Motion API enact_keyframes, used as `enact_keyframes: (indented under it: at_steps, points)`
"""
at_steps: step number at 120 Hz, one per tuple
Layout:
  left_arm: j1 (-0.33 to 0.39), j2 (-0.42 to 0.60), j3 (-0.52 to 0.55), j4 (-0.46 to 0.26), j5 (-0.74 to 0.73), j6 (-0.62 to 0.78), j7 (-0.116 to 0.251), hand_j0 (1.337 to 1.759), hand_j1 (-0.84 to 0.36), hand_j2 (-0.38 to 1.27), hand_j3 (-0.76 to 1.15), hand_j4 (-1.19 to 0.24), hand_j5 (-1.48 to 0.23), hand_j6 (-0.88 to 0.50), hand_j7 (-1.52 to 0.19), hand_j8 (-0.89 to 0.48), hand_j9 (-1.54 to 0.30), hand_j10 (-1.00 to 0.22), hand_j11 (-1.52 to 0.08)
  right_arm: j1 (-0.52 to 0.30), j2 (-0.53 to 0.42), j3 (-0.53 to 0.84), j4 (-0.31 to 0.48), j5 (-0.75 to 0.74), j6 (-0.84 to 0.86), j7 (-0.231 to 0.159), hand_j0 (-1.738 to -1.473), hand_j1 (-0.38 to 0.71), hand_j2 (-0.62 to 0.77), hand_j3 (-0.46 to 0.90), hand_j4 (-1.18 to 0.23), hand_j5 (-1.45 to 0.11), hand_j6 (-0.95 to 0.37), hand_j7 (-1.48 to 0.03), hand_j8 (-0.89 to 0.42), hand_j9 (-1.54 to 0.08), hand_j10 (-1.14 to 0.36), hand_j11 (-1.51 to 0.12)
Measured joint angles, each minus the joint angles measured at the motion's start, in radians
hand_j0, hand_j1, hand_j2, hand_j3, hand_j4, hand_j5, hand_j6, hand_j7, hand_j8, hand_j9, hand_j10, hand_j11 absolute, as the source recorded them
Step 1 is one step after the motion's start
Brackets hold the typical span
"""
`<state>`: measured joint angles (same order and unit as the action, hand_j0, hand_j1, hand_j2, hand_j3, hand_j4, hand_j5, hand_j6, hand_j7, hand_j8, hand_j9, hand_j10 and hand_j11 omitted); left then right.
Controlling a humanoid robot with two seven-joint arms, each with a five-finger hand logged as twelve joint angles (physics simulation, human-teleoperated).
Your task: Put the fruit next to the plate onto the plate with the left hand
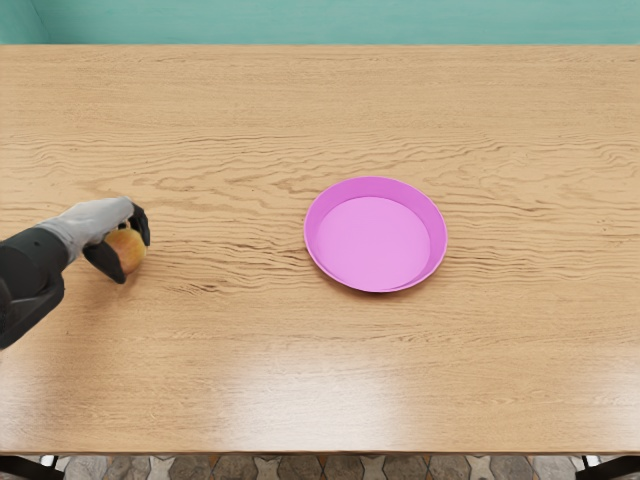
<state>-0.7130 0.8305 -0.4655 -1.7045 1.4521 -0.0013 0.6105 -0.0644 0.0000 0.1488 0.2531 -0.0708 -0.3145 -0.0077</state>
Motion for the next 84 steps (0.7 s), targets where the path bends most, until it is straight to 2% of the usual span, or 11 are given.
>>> enact_keyframes:
  at_steps: [19, 29, 35, 42, 45, 46, 51, 60, 75, 84]
  points:
    - [-0.084, -0.1, -0.028, -0.014, -0.006, -0.002, 0.001, 1.65, -0.2, 0.32, 0.0, -0.62, -1.07, -0.32, -1.06, -0.27, -1.01, -0.44, -1.02, 0.0, 0.0, 0.0, 0.0, 0.0, 0.0, 0.0, -1.658, -0.35, 0.0, 0.0, 0.0, 0.0, 0.0, 0.0, 0.0, 0.0, 0.0, 0.0]
    - [-0.122, -0.165, -0.045, -0.016, -0.009, -0.002, 0.0, 1.65, -0.18, 0.25, 0.0, -0.63, -1.08, -0.33, -1.07, -0.27, -1.01, -0.44, -1.02, 0.0, 0.0, 0.0, 0.0, 0.0, 0.0, 0.0, -1.658, -0.35, 0.0, 0.0, 0.0, 0.0, 0.0, 0.0, 0.0, 0.0, 0.0, 0.0]
    - [-0.141, -0.208, -0.052, -0.017, -0.009, -0.003, 0.0, 1.65, -0.2, 0.29, 0.0, -0.64, -1.08, -0.33, -1.07, -0.26, -1.02, -0.44, -1.02, 0.0, 0.0, 0.0, 0.0, 0.0, 0.0, 0.0, -1.658, -0.35, 0.0, 0.0, 0.0, 0.0, 0.0, 0.0, 0.0, 0.0, 0.0, 0.0]
    - [-0.165, -0.263, -0.056, -0.017, -0.01, -0.004, 0.0, 1.65, -0.2, 0.26, 0.0, -0.64, -1.09, -0.33, -1.07, -0.24, -1.02, -0.43, -1.02, 0.0, 0.0, 0.0, 0.0, 0.0, 0.0, 0.0, -1.658, -0.35, 0.0, 0.0, 0.0, 0.0, 0.0, 0.0, 0.0, 0.0, 0.0, 0.0]
    - [-0.176, -0.288, -0.057, -0.017, -0.011, -0.005, 0.001, 1.65, -0.19, 0.28, 0.0, -0.64, -1.1, -0.32, -1.07, -0.25, -1.02, -0.44, -1.02, 0.0, 0.0, 0.0, 0.0, 0.0, 0.0, 0.0, -1.658, -0.35, 0.0, 0.0, 0.0, 0.0, 0.0, 0.0, 0.0, 0.0, 0.0, 0.0]
    - [-0.18, -0.294, -0.058, -0.017, -0.011, -0.005, 0.001, 1.651, -0.21, 0.33, 0.0, -0.63, -1.1, -0.32, -1.07, -0.24, -1.02, -0.44, -1.01, 0.0, 0.0, 0.0, 0.0, 0.0, 0.0, 0.0, -1.658, -0.35, 0.0, 0.0, 0.0, 0.0, 0.0, 0.0, 0.0, 0.0, 0.0, 0.0]
    - [-0.196, -0.326, -0.059, -0.017, -0.012, -0.006, 0.001, 1.651, -0.22, 0.33, 0.0, -0.62, -1.1, -0.28, -1.06, -0.24, -1.02, -0.46, -1.01, 0.0, 0.0, 0.0, 0.0, 0.0, 0.0, 0.0, -1.658, -0.35, 0.0, 0.0, 0.0, 0.0, 0.0, 0.0, 0.0, 0.0, 0.0, 0.0]
    - [-0.23, -0.385, -0.061, -0.018, -0.015, -0.006, -0.001, 1.652, -0.24, 0.35, 0.0, -0.61, -1.11, -0.27, -1.05, -0.22, -1.03, -0.42, -1.02, 0.0, 0.0, 0.0, 0.0, 0.0, 0.0, 0.0, -1.658, -0.35, 0.0, 0.0, 0.0, 0.0, 0.0, 0.0, 0.0, 0.0, 0.0, 0.0]
    - [-0.246, -0.493, -0.061, -0.017, -0.013, -0.019, -0.001, 1.653, -0.24, 0.33, 0.0, -0.63, -1.11, -0.28, -1.03, -0.25, -1.02, -0.47, -1.02, 0.0, 0.0, 0.0, 0.0, 0.0, 0.0, 0.0, -1.658, -0.35, 0.0, 0.0, 0.0, 0.0, 0.0, 0.0, 0.0, 0.0, 0.0, 0.0]
    - [-0.24, -0.522, -0.058, -0.015, -0.012, -0.023, -0.001, 1.654, -0.24, 0.34, 0.0, -0.64, -1.09, -0.28, -1.02, -0.25, -1.01, -0.5, -1.0, 0.0, 0.0, 0.0, 0.0, 0.0, 0.0, 0.0, -1.658, -0.35, 0.0, 0.0, 0.0, 0.0, 0.0, 0.0, 0.0, 0.0, 0.0, 0.0]
